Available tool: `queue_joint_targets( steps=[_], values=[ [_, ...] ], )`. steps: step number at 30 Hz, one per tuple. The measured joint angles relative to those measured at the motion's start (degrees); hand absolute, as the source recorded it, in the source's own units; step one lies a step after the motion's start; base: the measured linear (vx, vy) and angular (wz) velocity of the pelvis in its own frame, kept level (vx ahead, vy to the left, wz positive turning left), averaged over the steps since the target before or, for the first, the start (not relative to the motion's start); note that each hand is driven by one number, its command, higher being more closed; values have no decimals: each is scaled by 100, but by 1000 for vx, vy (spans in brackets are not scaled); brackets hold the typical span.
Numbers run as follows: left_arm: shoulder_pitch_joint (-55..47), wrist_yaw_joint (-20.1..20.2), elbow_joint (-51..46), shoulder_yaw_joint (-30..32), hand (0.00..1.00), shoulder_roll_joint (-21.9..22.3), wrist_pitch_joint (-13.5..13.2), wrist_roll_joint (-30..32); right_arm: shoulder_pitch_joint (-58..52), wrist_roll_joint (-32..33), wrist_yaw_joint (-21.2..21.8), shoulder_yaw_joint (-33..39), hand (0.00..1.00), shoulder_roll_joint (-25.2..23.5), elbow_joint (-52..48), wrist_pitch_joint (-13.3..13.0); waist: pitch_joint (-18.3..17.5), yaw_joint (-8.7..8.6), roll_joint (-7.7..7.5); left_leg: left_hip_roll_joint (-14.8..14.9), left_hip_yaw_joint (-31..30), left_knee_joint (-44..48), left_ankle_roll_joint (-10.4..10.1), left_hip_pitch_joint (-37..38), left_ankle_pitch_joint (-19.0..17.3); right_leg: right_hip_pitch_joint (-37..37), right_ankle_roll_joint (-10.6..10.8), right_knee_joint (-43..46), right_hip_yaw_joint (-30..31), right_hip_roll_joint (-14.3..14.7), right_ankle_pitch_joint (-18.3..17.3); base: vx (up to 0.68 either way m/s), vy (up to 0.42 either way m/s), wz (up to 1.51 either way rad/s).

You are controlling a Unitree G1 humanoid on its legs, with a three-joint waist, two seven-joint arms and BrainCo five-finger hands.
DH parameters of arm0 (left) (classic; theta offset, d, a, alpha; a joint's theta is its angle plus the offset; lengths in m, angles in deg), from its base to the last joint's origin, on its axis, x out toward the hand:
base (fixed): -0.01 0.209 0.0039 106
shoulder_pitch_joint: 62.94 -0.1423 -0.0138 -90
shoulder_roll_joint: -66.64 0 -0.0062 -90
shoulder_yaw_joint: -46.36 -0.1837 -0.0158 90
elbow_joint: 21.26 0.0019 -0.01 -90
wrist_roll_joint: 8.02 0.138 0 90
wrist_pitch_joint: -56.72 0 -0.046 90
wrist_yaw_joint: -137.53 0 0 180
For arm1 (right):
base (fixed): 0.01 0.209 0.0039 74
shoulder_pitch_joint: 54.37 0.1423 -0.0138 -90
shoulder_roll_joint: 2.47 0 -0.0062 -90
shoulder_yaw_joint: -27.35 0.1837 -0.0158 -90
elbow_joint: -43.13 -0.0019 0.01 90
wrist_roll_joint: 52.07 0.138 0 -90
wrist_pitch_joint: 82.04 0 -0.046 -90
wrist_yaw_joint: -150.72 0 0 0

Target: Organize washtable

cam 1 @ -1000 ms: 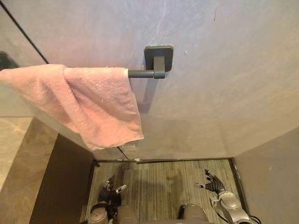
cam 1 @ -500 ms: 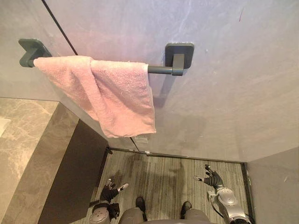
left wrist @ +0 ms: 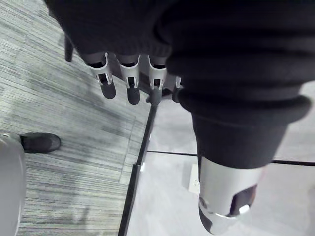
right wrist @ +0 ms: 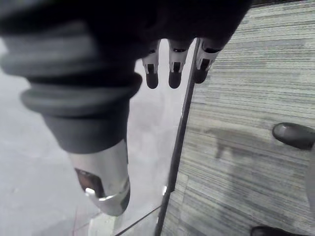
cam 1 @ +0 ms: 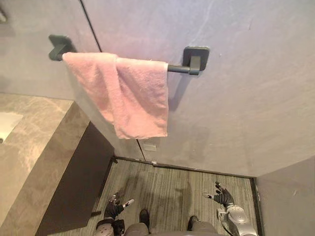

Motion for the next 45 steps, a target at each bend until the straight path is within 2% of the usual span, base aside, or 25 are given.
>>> queue_joint_targets(
  steps=[6,7,8,9,10,11,13,14,15,16,18,19,21,24,29,32,33,34,35,36,37,38,40,41,45],
  values=[
    [-11,-27,-65,195,0,154,0,-7,-222,172,-101,-11,0,-7,-334,-9,-8,161,63,-1,-411,-135,106,-492,302,-216,37,183,-348,66,-212,-106,-29,59],
    [-12,-43,-178,254,0,223,3,-10,-306,232,-117,1,0,-22,-556,-9,0,203,59,-14,-217,-53,494,-638,157,-285,8,282,-457,30,-265,-17,-5,73],
    [-19,-77,-311,262,0,240,8,-18,-395,244,-131,44,0,-85,-803,-7,1,181,17,3,489,162,1223,-798,-306,-321,-26,262,-476,-55,-278,5,-10,92],
    [-9,-90,-374,262,0,254,8,-20,-426,243,-148,54,0,-96,-913,-6,-17,153,-42,7,729,251,1326,-805,-448,-293,-115,198,-470,-84,-219,34,26,104],
    [19,-127,-518,258,0,328,-1,-40,-455,242,-218,102,0,-139,-1077,-17,20,147,-82,165,1249,862,1105,-1010,-561,-273,-111,260,-681,-260,-154,117,78,76],
    [-34,-120,-593,261,0,392,-7,-86,-395,241,-250,115,0,-78,-1195,-17,-7,196,95,352,1570,1636,687,-1112,-262,-263,-49,553,-729,-230,-312,124,81,76],
    [-21,-121,-648,232,0,455,-14,-113,-236,241,-270,125,0,-64,-1211,-18,-26,110,261,407,1540,1573,478,-1077,-143,-469,-109,1163,-702,-248,-549,17,11,85],
    [92,-123,-690,206,0,475,-41,-126,-151,241,-271,124,0,-100,-1197,-39,-150,6,388,425,1076,843,132,-1018,145,-648,-411,402,-536,350,-314,-102,-40,102],
    [175,-124,-707,256,0,316,-61,-127,-101,242,-271,126,0,-179,-1156,-58,-143,-38,166,305,1076,824,104,-972,55,-656,-707,-26,-616,336,207,-30,-103,107],
    [410,-118,-446,237,0,317,6,-128,26,239,-283,157,0,-205,-1013,-61,-57,-19,161,354,1183,1854,16,-886,-749,-549,-689,73,-931,214,251,97,-39,68],
    [433,-110,-446,145,0,347,-2,-127,105,243,-308,256,0,-181,-934,-25,-48,-81,131,214,1223,1670,-117,-355,-833,-570,-681,264,-959,68,246,102,40,50],
    [471,-112,-446,116,0,355,-8,-128,161,258,-336,323,0,-148,-893,-26,-61,-220,213,140,1124,1147,-257,-122,-744,-591,-669,350,-1085,31,238,3,101,50],
    [580,-122,-443,-12,0,234,-11,-122,205,267,-339,317,0,-163,-747,-11,-54,-222,204,100,1127,718,-253,66,-742,-659,-640,444,-1076,23,225,-85,130,20],
    [592,-121,-406,-92,0,95,-11,-113,311,256,-335,294,0,-207,-522,5,22,-167,58,-13,1155,637,-165,161,-680,-685,-528,542,-934,-78,231,-142,88,-12],
    [84,-106,-160,-48,0,126,-1,11,323,128,-275,63,0,-208,-458,50,72,-147,49,-83,1307,451,-58,533,-601,-700,-462,787,-549,-86,243,-171,1,-32],
    [10,-112,-61,-85,0,127,68,9,273,-9,-215,-85,0,-211,-454,114,147,-57,-62,-96,1387,597,119,462,-733,-997,-366,1367,-210,-195,-33,-249,-76,-23],
    [-43,-112,-64,-99,0,160,80,7,222,-9,-213,-135,0,-180,-469,122,145,-5,79,14,1385,603,169,402,-753,-1054,-377,1463,-147,-119,-26,-185,-72,-2],
    [-50,-115,-65,-100,0,183,77,5,150,-8,-213,-142,0,-180,-507,122,150,-27,91,40,1300,613,188,320,-741,-1219,-439,2069,208,-82,-190,-176,-159,66],
    [-40,-117,-79,-104,0,143,75,5,-37,-6,-218,-132,0,-185,-484,137,142,-69,-9,-38,1022,621,186,203,-740,-1237,-306,2933,916,-101,-695,-99,-180,103],
    [-46,-119,-123,-101,0,133,75,5,-118,-5,-218,-134,0,-200,-485,139,96,-83,-152,-112,884,642,171,148,-731,-1105,-242,2973,1116,-161,-873,-105,-272,159],
    [-90,-123,-236,-90,0,117,67,2,-240,34,-219,-122,0,-245,-469,137,33,-135,-392,-365,513,681,-33,-48,-569,-740,-197,2478,1432,-177,-1565,-61,-259,131],
    [-95,-122,-254,-99,0,187,108,0,-266,46,-219,-92,0,-245,-432,160,43,-164,-389,-337,353,698,-67,-66,-484,-727,-143,2374,1290,-158,-1600,-35,-232,109],
    [-238,-124,-307,-17,0,271,82,-2,-320,119,-232,30,0,-172,-399,170,-78,19,-99,-140,203,641,-77,-32,-448,-626,-225,1931,1121,149,-1389,42,-133,31],
    [-271,-126,-301,22,0,282,81,-5,-292,121,-232,28,0,-147,-350,169,-95,21,-9,-69,184,615,-80,3,-446,-548,-262,1754,1069,269,-1311,120,-123,15],
    [-285,-129,-85,147,0,301,86,-21,-217,218,-229,27,0,-180,-153,166,-127,126,24,144,23,318,-193,210,-199,-203,-481,1192,893,569,-988,101,-77,11]
  ],
)
